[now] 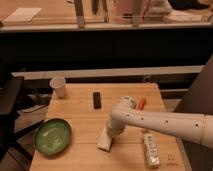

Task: Wipe the white sponge on the table

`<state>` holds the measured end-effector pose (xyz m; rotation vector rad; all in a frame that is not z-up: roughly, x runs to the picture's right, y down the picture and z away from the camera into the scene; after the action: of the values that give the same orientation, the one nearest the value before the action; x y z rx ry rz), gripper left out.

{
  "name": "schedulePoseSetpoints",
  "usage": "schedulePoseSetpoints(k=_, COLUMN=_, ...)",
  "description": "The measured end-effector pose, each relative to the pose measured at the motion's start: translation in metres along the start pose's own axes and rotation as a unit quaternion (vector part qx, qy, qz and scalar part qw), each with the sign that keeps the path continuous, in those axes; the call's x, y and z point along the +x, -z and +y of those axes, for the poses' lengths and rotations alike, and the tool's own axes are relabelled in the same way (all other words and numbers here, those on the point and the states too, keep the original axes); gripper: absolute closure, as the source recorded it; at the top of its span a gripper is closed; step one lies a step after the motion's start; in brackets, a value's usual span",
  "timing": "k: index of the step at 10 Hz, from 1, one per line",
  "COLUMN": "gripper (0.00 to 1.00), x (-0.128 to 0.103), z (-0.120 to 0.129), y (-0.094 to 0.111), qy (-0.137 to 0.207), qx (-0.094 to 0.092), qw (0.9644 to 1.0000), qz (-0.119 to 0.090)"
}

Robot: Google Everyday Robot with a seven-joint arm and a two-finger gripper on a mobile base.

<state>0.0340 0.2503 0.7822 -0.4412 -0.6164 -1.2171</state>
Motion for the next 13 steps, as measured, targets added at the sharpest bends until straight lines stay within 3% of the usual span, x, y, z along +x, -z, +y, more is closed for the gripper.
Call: schedulePoseSetpoints(k=13, gripper=1.0, x=-0.007, z=-0.016, y=0.009, qy=0.04, qx=-0.009, qw=0.9991, qz=-0.006)
